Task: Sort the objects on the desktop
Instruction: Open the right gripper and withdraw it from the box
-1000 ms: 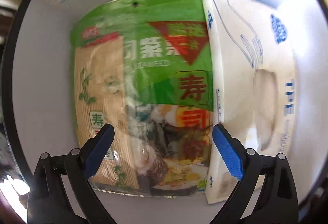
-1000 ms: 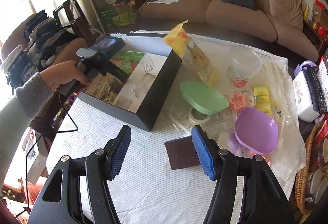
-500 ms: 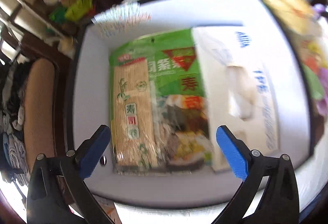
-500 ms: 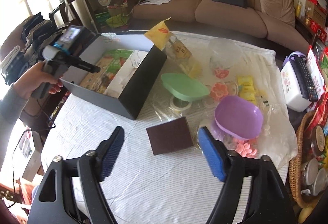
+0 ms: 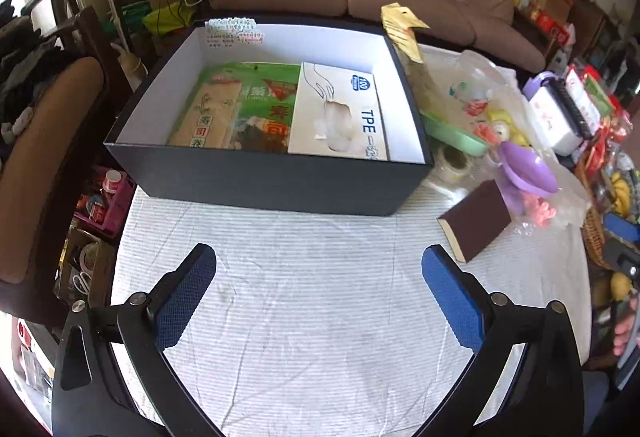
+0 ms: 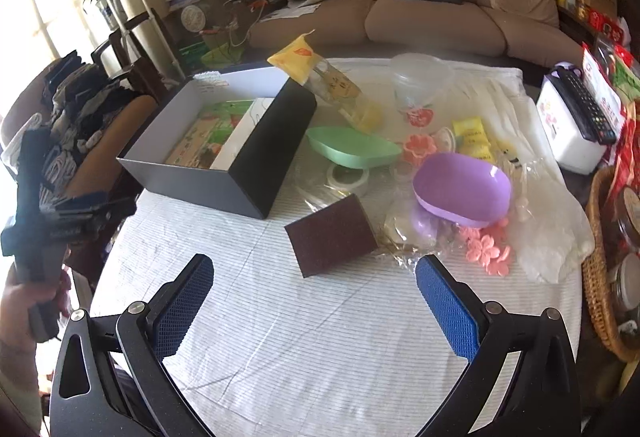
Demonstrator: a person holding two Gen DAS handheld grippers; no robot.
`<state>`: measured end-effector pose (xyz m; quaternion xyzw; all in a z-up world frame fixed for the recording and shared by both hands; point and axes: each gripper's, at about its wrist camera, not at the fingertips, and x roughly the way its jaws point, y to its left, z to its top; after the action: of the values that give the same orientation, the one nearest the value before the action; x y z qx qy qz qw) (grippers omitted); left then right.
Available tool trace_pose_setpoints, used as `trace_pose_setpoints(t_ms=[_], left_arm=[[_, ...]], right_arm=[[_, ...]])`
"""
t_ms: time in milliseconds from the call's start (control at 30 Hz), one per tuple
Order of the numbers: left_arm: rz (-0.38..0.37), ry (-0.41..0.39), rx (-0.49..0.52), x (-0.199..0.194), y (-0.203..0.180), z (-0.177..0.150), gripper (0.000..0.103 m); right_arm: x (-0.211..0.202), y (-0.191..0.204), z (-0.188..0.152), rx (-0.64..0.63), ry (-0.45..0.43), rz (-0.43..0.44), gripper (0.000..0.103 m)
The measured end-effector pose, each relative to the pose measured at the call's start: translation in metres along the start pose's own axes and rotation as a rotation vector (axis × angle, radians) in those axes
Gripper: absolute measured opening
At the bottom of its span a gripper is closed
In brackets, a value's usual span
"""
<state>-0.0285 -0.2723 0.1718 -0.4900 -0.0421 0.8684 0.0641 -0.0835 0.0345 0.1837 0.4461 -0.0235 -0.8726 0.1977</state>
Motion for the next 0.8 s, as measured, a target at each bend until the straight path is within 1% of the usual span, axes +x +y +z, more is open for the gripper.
trace_pose_setpoints(t_ms=[100,200,300,400,600,800], left_arm=[[-0.071,-0.021,0.011,-0.007,-0.029,-0.023,0.103],[-0.170,-0.020,0.039,-0.012,-0.058,-0.046,0.103],[-0.179,0.011,0.057,-0.007,-0.085,-0.067,0.103],[-0.169,0.020,0.078,-0.011,-0.107,-0.085,0.103],[-0.191,-0.010,0.088,-0.030,-0.144,-0.109,0.103],[-0.173,-0.036,0.122,-0.045,-0.173,-0.115,0.103]], right_arm=[[-0.010,-0.013,-0.014,0.026,-0.007,-0.003,0.103],[-0.022,-0.025,-0.031,0.044,-0.006,-0.001,0.103],[-0.037,-0.039,-0.051,0.066,-0.002,-0.002,0.103],[-0.055,-0.054,-0.068,0.083,-0.005,-0.010,0.103],[-0.082,-0.076,-0.099,0.120,-0.008,-0.030,0.103],[-0.090,-0.083,-0.115,0.138,-0.012,-0.032,0.103]])
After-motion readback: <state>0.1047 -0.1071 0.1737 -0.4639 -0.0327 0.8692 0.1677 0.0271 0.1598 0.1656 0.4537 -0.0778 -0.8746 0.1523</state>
